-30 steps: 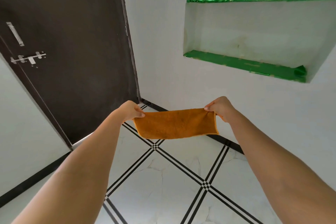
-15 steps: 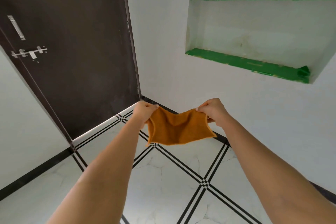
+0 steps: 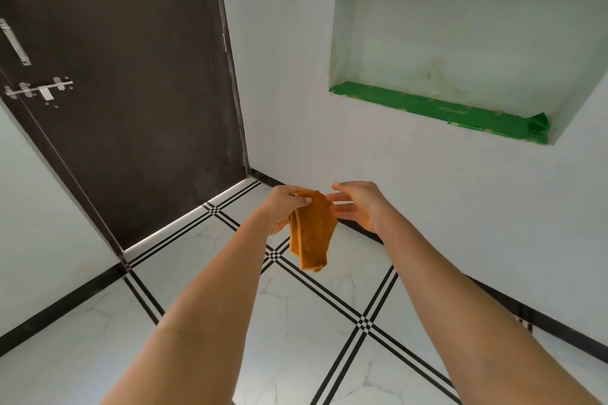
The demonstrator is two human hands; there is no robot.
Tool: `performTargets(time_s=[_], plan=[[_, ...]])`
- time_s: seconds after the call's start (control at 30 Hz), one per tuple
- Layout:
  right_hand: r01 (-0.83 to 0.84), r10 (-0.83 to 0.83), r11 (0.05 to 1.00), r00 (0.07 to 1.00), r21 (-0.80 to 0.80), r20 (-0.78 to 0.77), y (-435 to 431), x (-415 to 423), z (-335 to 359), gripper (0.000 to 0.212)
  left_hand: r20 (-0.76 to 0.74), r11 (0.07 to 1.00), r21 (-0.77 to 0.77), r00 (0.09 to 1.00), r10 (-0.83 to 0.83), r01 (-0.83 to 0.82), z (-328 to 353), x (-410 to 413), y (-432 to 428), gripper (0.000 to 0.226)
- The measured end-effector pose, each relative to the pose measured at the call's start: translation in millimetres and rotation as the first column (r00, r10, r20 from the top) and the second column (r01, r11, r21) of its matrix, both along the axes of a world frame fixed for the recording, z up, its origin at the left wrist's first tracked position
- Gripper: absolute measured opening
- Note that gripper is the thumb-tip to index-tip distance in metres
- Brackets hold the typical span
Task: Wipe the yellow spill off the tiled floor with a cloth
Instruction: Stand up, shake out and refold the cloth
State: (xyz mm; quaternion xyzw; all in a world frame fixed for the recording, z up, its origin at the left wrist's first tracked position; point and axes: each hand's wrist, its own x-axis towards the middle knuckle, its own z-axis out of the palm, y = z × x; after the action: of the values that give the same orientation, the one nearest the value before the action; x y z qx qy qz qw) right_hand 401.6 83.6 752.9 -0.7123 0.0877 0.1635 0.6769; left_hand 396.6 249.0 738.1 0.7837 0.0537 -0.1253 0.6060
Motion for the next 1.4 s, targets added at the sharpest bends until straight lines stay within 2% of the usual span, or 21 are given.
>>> performTargets(time_s=[0.07,0.1,0.2,0.33,0.47,0.6,0.7,0.8,0.87,0.93,1.1,1.17,1.3,1.4], plan=[[-0.09,0.122,0.96,0.987,-0.265,0.107,-6.2,1.3,-4.1,0.043,0.013,0.996,0.087,0.999,-0.034,0.033,9.9,1.3,1.2,0.03],[-0.17,0.216,0.931,0.97,-0.324,0.111,-8.0,1.6,-5.8,0.054,0.001,0.994,0.094,0.998,-0.057,0.057,15.1,2.0,1.9,0.026],[-0.36,0.393,0.878,0.918,-0.315,0.046,-9.4,1.5,-7.2,0.07,-0.078,0.993,-0.017,0.99,-0.115,0.114,26.9,5.6,6.3,0.021],[-0.331,0.364,0.89,0.93,-0.312,0.052,-11.7,2.8,-9.8,0.056,-0.098,0.987,-0.147,0.992,-0.075,0.06,30.8,8.9,18.5,0.02],[-0.304,0.3,0.931,0.953,-0.204,-0.049,-21.0,1.8,-8.7,0.046,-0.062,0.975,-0.205,0.996,0.072,-0.083,23.7,9.6,29.2,0.024],[-0.253,0.254,0.967,0.965,0.019,-0.072,-20.8,-2.6,-10.6,0.038,-0.073,0.945,-0.282,0.986,0.149,-0.164,16.9,10.3,30.5,0.031],[-0.169,0.18,0.973,0.982,0.155,-0.058,-15.0,-6.7,-7.6,0.043,-0.068,0.919,-0.294,0.965,0.254,-0.263,11.1,13.0,31.4,0.035],[-0.231,0.238,0.956,0.971,0.178,-0.02,-12.9,-6.8,2.3,0.059,-0.088,0.91,-0.291,0.955,0.283,-0.296,4.3,12.4,35.0,0.04],[-0.29,0.292,0.95,0.956,0.112,0.002,-10.0,-5.9,10.1,0.058,-0.107,0.903,-0.283,0.946,0.305,-0.323,0.4,12.4,39.2,0.041],[-0.314,0.314,0.949,0.949,-0.004,0.014,-4.6,-6.7,16.7,0.048,-0.128,0.906,-0.263,0.943,0.307,-0.331,-1.8,11.4,42.8,0.041],[-0.231,0.267,0.928,0.96,-0.292,0.088,10.1,-4.3,18.0,0.031,-0.157,0.922,-0.209,0.942,0.297,-0.325,-5.5,5.2,47.4,0.036],[-0.197,0.248,0.922,0.962,-0.333,0.116,15.8,-2.0,16.5,0.029,-0.127,0.947,-0.131,0.953,0.277,-0.292,-7.9,2.1,44.4,0.031],[-0.162,0.243,0.882,0.961,-0.442,0.132,25.2,0.2,11.7,0.041,-0.04,0.983,-0.009,0.982,0.183,-0.183,-15.1,-2.8,31.4,0.03],[-0.113,0.155,0.915,0.985,-0.387,0.078,28.7,-2.3,6.9,0.046,0.009,0.987,0.023,0.987,0.159,-0.159,-22.9,-8.8,23.4,0.032]])
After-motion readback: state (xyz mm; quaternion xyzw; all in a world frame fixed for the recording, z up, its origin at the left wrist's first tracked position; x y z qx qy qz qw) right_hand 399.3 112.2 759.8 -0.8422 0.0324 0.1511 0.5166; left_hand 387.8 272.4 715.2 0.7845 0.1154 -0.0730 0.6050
